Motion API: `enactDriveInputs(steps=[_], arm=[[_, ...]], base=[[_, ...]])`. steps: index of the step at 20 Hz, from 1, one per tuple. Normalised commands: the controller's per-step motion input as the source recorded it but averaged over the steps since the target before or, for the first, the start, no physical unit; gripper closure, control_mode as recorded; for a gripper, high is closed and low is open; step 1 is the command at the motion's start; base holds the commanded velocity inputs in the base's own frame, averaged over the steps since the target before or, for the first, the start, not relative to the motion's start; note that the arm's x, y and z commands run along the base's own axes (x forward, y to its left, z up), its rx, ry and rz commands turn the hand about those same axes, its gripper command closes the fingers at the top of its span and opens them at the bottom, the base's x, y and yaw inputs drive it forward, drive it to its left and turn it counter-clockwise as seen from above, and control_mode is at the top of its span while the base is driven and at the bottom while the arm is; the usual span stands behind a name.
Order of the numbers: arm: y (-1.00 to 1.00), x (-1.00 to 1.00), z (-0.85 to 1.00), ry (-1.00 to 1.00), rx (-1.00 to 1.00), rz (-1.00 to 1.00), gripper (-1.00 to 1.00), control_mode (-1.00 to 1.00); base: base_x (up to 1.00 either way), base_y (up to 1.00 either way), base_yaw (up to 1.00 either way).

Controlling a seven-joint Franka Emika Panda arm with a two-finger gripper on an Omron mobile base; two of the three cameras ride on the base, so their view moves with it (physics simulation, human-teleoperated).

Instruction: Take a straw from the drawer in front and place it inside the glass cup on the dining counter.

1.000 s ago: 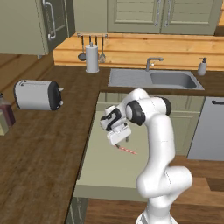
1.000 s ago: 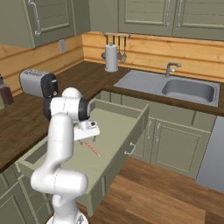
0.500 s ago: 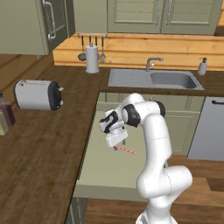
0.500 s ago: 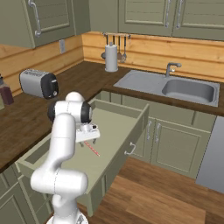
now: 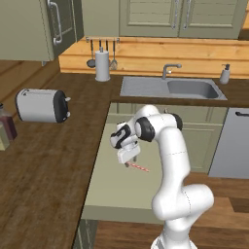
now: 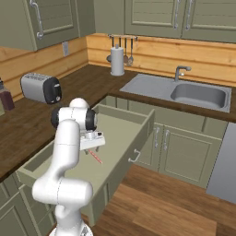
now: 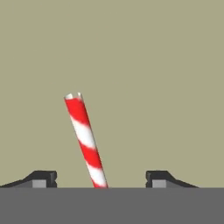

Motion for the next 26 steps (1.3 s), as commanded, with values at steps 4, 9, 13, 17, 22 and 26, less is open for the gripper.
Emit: enactDriveInputs(steps=[4,9,13,17,22,26], arm=[[0.00,-0.27,-0.44,-0.10,0.02,0.00,1.00,-1.00],[-0.17,-0.44,-0.59,-0.16,0.02,0.00,1.00,-1.00],[-0.20,-0.15,-0.40,-0.12,0.04,0.00,1.00,-1.00],[-0.24,-0.07,-0.24,-0.06,0.04,0.00,1.00,-1.00],[-0.11,-0.12,-0.07,-0.01,0.05,-0.02,1.00,-1.00],[-0.02,-0.39,0.14,-0.14,0.04,-0.06,1.00,-1.00]], base=[[0.00,0.00,0.00],[0.00,0.00,0.00],[0.00,0.00,0.00],[0.00,0.00,0.00],[0.00,0.00,0.00],[0.00,0.00,0.00]])
